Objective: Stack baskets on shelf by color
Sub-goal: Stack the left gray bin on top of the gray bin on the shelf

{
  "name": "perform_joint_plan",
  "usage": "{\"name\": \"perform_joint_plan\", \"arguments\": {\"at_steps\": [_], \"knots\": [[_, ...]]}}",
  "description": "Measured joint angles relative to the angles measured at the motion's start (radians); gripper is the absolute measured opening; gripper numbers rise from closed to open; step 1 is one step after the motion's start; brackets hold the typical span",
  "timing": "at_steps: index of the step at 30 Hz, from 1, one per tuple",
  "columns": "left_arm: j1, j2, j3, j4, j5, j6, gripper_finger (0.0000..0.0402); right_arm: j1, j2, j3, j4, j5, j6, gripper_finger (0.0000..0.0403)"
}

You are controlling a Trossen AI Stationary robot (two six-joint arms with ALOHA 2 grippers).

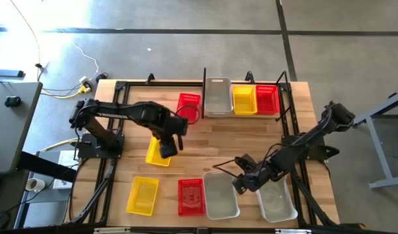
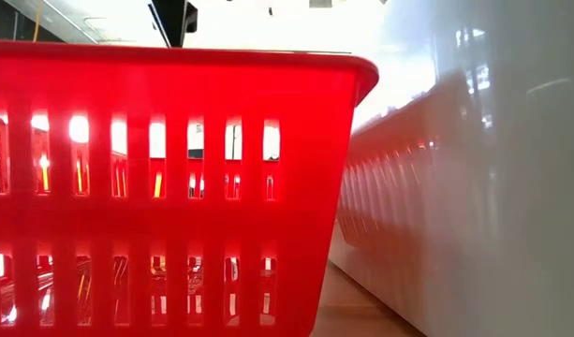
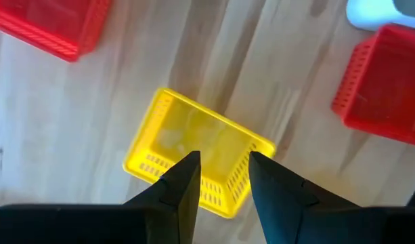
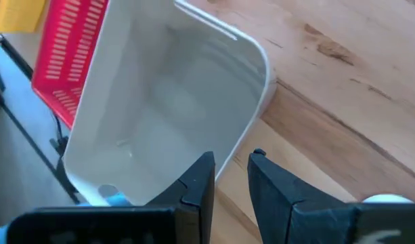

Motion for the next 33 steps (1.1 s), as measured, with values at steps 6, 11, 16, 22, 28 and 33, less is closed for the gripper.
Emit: {"name": "perform_joint_plan", "arguments": {"at_steps": [6,11,16,22,28,33], "knots": [[-0.059,0.000,0.000,0.001,0.000,-0.062,0.0115,0.002,0.012,0.000,0.018,0.008,-0.011,0.0076],[-0.088,0.000,0.000,0.004,0.000,-0.088,0.0115,0.001,0.059,0.000,0.049,-0.004,-0.011,0.0076],[-0.094,0.000,0.000,0.004,0.003,-0.103,0.0115,0.001,0.114,0.000,0.050,-0.037,0.003,0.0076],[-0.093,0.000,0.000,0.004,0.010,-0.103,0.0115,0.001,0.179,0.000,0.108,-0.059,0.015,0.0076],[-0.093,0.000,0.000,0.004,0.010,-0.102,0.0115,0.001,0.225,0.002,0.131,-0.104,0.018,0.0076],[-0.093,0.000,0.000,0.004,0.008,-0.100,0.0115,-0.005,0.243,0.000,0.126,-0.109,0.027,0.0070]]}}
